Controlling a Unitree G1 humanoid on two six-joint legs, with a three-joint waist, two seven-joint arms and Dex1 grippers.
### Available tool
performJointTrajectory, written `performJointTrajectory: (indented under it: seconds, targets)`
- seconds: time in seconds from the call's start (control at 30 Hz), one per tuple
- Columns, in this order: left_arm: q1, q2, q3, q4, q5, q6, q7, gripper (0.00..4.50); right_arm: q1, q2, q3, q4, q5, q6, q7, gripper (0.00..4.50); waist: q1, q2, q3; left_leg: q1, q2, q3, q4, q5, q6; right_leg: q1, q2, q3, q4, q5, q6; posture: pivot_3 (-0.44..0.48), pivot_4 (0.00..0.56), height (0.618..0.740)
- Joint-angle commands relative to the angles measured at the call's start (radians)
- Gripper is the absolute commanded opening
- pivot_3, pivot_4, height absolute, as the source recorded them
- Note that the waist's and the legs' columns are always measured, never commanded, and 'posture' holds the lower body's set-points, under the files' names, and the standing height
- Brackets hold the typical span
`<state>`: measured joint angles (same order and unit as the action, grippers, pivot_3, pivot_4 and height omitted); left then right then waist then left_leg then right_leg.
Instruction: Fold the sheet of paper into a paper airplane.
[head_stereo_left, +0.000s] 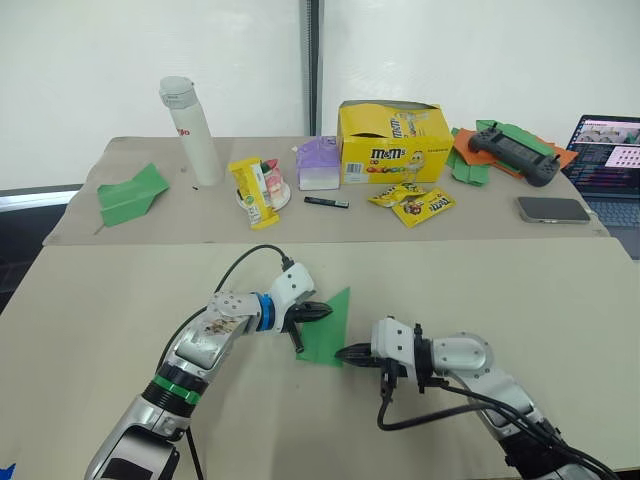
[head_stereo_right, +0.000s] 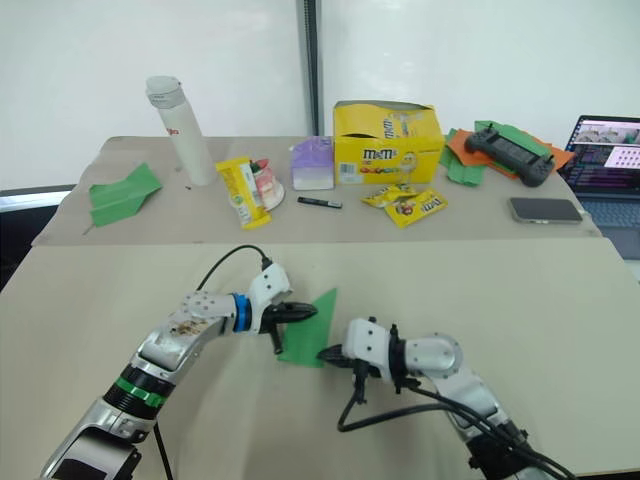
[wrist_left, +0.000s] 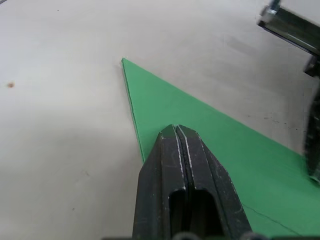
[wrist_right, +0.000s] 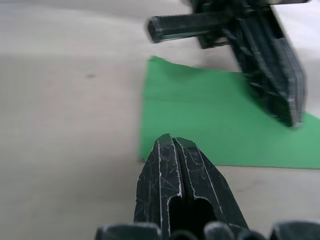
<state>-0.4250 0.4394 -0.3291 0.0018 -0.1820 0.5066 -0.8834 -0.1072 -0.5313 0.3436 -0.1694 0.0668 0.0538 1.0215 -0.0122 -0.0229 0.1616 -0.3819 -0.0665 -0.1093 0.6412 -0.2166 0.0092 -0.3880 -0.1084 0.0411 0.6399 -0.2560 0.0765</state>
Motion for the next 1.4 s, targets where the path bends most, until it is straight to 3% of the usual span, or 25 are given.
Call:
performJointTrajectory:
  seconds: [0.03, 0.23, 0.43, 0.8, 1.03, 1.4]
  targets:
    - [0.014, 0.019, -0.017, 0.024, 0.02, 0.039, -0.009, 0.02, 0.058, -0.044, 0.032, -0.014, -0.007, 0.028, 0.026, 0.0, 0.0, 0.0, 0.0, 0.0, 0.0, 0.0, 0.0, 0.0, 0.0, 0.0, 0.0, 0.0, 0.0, 0.0, 0.0, 0.0, 0.15, 0.74]
    - [0.012, 0.015, -0.012, 0.028, 0.014, 0.04, -0.014, 0.02, 0.017, -0.162, -0.005, -0.112, -0.045, 0.038, 0.043, 0.0, 0.001, 0.0, 0.0, 0.0, 0.0, 0.0, 0.0, 0.0, 0.0, 0.0, 0.0, 0.0, 0.0, -0.001, 0.001, 0.0, 0.15, 0.74]
    - [0.004, -0.002, 0.011, 0.041, -0.003, 0.027, -0.011, 0.02, -0.128, -0.174, -0.146, -0.216, 0.128, 0.191, 0.03, 0.0, 0.001, -0.001, 0.001, -0.003, -0.001, 0.0, 0.001, 0.0, 0.0, -0.001, -0.001, 0.0, 0.0, -0.001, 0.001, 0.0, 0.15, 0.74]
    - [-0.019, 0.004, 0.04, 0.09, 0.0, -0.054, -0.039, 0.02, -0.215, 0.003, 0.052, -0.037, -0.077, 0.218, -0.124, 0.0, 0.004, -0.001, 0.001, -0.008, -0.003, 0.0, 0.001, 0.0, 0.0, -0.008, -0.003, 0.0, 0.002, 0.004, -0.008, 0.0, 0.15, 0.74]
    - [-0.073, -0.024, 0.032, 0.204, 0.016, -0.152, -0.081, 0.02, -0.196, -0.002, 0.092, -0.009, -0.138, 0.268, -0.137, 0.0, 0.001, -0.001, 0.001, -0.005, -0.004, -0.001, 0.001, 0.0, 0.0, -0.005, -0.002, -0.001, 0.002, 0.004, -0.008, 0.0, 0.15, 0.74]
    - [-0.234, -0.156, -0.001, 0.466, 0.087, -0.296, -0.105, 0.02, -0.165, -0.001, 0.087, -0.053, -0.152, 0.349, -0.181, 0.0, 0.006, -0.001, 0.001, -0.002, -0.004, -0.001, 0.001, 0.0, 0.0, -0.001, -0.002, -0.002, 0.001, 0.001, -0.002, 0.0, 0.15, 0.74]
